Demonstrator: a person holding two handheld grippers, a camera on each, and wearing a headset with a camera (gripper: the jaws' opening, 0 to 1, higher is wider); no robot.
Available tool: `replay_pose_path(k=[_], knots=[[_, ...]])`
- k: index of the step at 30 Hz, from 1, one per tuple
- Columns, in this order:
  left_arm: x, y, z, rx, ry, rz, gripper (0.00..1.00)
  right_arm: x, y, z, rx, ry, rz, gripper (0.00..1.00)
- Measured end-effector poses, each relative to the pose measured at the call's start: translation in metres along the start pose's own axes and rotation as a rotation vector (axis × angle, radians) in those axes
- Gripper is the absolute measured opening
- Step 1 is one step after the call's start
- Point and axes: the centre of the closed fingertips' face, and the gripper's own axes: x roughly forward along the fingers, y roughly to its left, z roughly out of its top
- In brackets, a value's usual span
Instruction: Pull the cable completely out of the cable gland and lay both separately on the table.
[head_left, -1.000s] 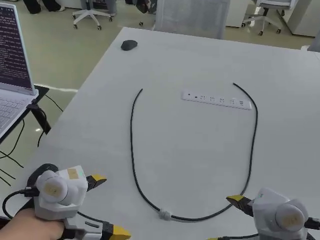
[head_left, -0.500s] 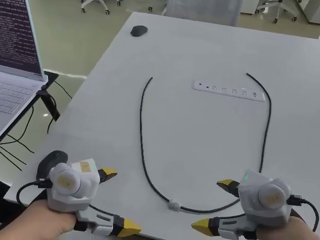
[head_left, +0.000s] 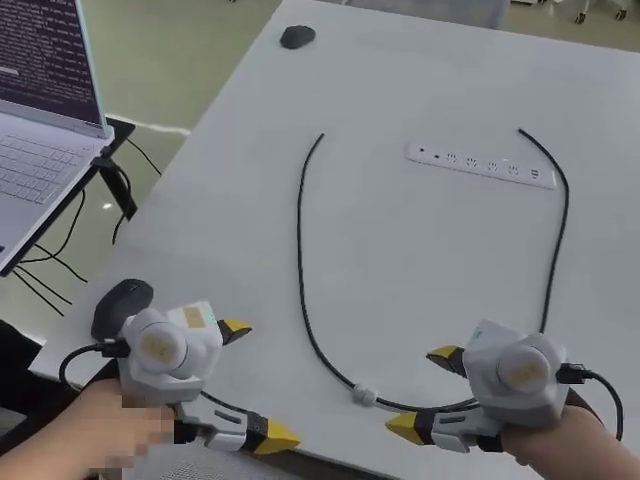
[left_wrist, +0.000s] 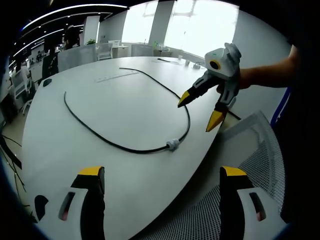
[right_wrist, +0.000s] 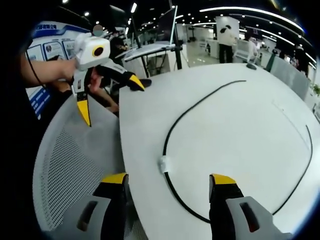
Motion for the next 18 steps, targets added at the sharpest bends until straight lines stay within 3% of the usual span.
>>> replay_pose_path(k=[8, 18], knots=[[0.0, -0.001, 0.001, 0.001, 0.006, -0.011, 0.95, 0.015, -0.004, -0.002, -0.003, 0.037, 0.011, 0.57], [0.0, 0.005, -0.007, -0.003, 0.029, -0.019, 0.95, 0.037, -0.006, -0.006, -0.002, 0.087, 0.029, 0.46]])
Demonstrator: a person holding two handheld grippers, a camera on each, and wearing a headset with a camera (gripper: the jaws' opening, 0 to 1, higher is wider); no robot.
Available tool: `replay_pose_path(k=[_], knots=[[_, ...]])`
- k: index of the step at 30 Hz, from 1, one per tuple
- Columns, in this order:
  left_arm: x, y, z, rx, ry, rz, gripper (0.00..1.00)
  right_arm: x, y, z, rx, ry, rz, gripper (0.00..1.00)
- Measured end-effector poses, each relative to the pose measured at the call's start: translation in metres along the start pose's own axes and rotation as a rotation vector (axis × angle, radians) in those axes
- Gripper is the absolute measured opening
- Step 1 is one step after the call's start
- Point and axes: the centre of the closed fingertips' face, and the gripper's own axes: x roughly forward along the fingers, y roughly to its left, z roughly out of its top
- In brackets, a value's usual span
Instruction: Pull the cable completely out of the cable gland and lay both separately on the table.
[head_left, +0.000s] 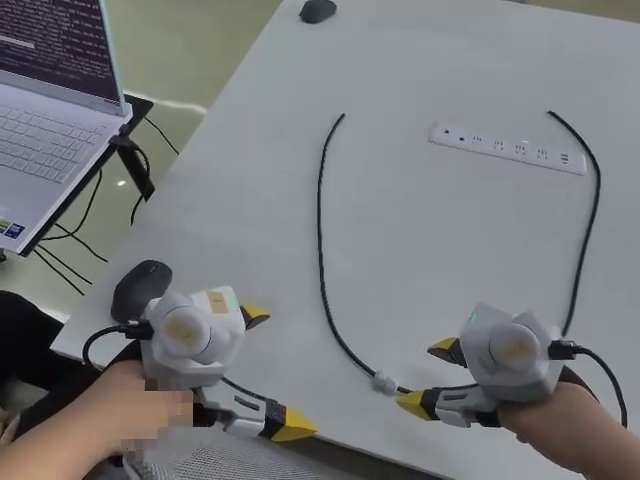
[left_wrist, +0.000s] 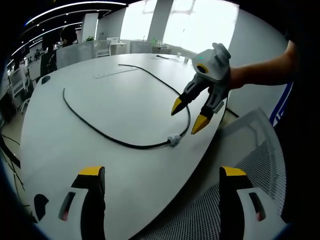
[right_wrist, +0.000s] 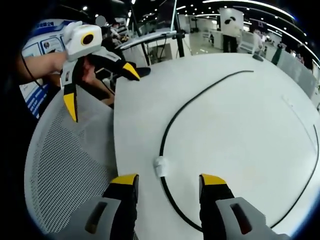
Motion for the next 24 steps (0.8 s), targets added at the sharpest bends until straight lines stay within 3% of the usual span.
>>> replay_pose_path(k=[6, 9, 24], knots=[[0.002, 0.006, -0.004, -0.001, 0.013, -0.001, 0.94, 0.013, 0.001, -0.003, -0.051, 0.052, 0.01, 0.37], [0.003, 0.01, -0.009, -0.004, 0.03, 0.003, 0.94, 0.017, 0.001, -0.003, -0.042, 0.059, 0.014, 0.35], [0.007, 0.013, -0.012, -0.004, 0.056, -0.018, 0.92, 0.032, 0.008, -0.009, -0.057, 0.109, 0.065, 0.17]])
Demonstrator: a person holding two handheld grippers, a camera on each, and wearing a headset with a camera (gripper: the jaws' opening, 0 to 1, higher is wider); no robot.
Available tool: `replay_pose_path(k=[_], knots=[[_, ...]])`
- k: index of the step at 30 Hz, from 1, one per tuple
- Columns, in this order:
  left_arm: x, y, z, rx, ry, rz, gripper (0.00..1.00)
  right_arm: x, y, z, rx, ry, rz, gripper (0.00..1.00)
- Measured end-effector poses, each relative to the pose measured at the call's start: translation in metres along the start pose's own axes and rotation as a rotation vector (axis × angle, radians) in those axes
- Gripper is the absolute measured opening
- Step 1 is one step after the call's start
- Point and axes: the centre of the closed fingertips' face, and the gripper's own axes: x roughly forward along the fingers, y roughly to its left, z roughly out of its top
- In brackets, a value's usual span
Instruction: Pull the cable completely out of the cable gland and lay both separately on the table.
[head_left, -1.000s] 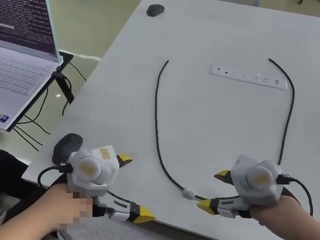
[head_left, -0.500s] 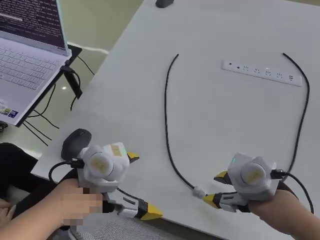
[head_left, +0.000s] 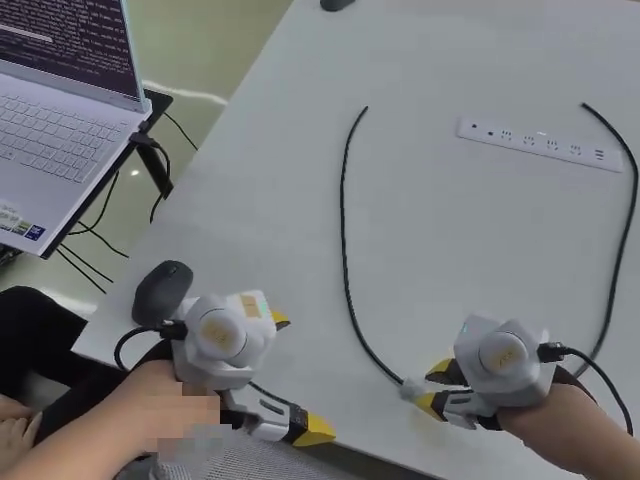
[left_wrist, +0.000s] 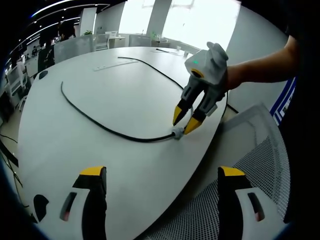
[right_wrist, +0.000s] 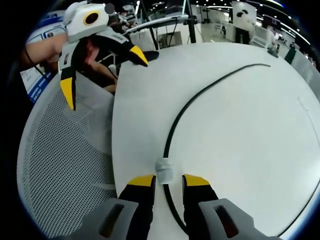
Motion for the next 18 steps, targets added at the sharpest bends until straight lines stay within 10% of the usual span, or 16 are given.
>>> replay_pose_path(k=[18], knots=[[0.0005, -0.0067, -0.0021, -0.001, 0.006, -0.005, 0.9, 0.004, 0.005, -0.0026, -0.031, 0.015, 0.02, 0.08]])
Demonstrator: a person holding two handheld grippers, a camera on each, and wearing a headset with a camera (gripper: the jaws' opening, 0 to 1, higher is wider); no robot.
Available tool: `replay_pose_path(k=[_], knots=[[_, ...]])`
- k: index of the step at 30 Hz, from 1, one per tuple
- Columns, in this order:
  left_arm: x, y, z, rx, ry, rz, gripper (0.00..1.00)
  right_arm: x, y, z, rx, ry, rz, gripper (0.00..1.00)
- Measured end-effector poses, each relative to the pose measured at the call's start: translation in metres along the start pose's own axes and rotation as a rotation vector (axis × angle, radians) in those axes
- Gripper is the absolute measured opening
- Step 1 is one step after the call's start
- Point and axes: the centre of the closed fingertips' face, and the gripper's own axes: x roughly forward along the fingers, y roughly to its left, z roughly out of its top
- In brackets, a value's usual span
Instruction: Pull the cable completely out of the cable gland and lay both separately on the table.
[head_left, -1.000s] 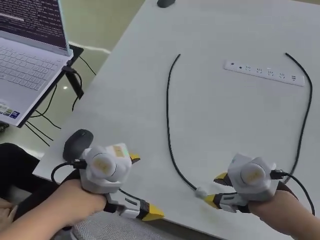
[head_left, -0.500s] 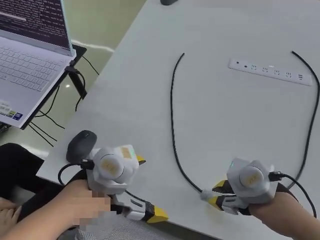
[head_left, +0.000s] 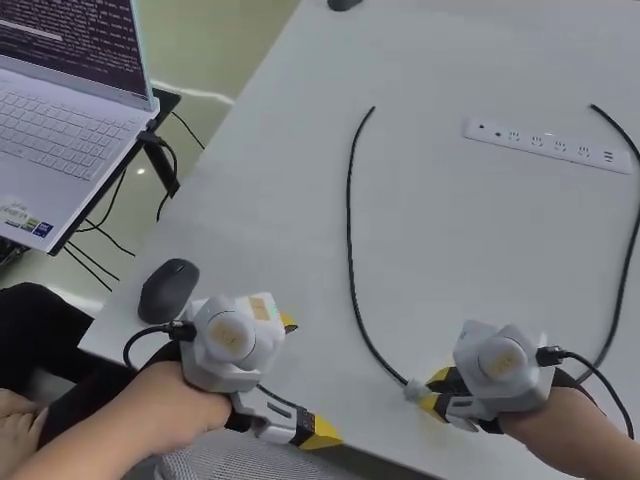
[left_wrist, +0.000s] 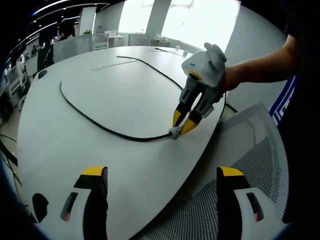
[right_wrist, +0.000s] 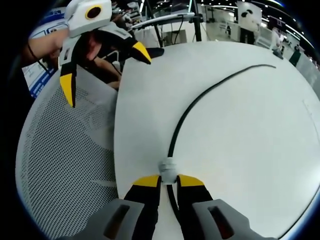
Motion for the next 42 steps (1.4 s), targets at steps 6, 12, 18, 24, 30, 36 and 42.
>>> replay_pose_path(k=[6, 12, 18, 24, 30, 36, 42], knots=[[-0.001, -0.001, 0.003, -0.013, -0.016, 0.006, 0.9, -0.003, -0.001, 0.003, 0.009, -0.016, -0.017, 0.06], [0.002, -0.007, 0.008, -0.008, -0.025, -0.001, 0.89, -0.012, 0.003, 0.005, 0.017, -0.019, -0.006, 0.06], [0.005, -0.014, 0.016, 0.008, -0.031, -0.007, 0.89, -0.023, 0.007, 0.008, 0.019, -0.032, 0.0, 0.06], [0.007, -0.025, 0.03, 0.02, -0.06, -0.027, 0.87, -0.037, 0.018, 0.015, -0.001, -0.052, 0.007, 0.06], [0.015, -0.037, 0.046, 0.044, -0.074, -0.052, 0.86, -0.052, 0.023, 0.019, -0.021, -0.065, -0.004, 0.06], [0.02, -0.054, 0.066, 0.079, -0.116, -0.091, 0.83, -0.068, 0.029, 0.02, -0.063, -0.068, 0.004, 0.06], [0.025, -0.066, 0.073, 0.135, -0.118, -0.117, 0.82, -0.08, 0.034, 0.022, -0.088, -0.073, 0.019, 0.06]])
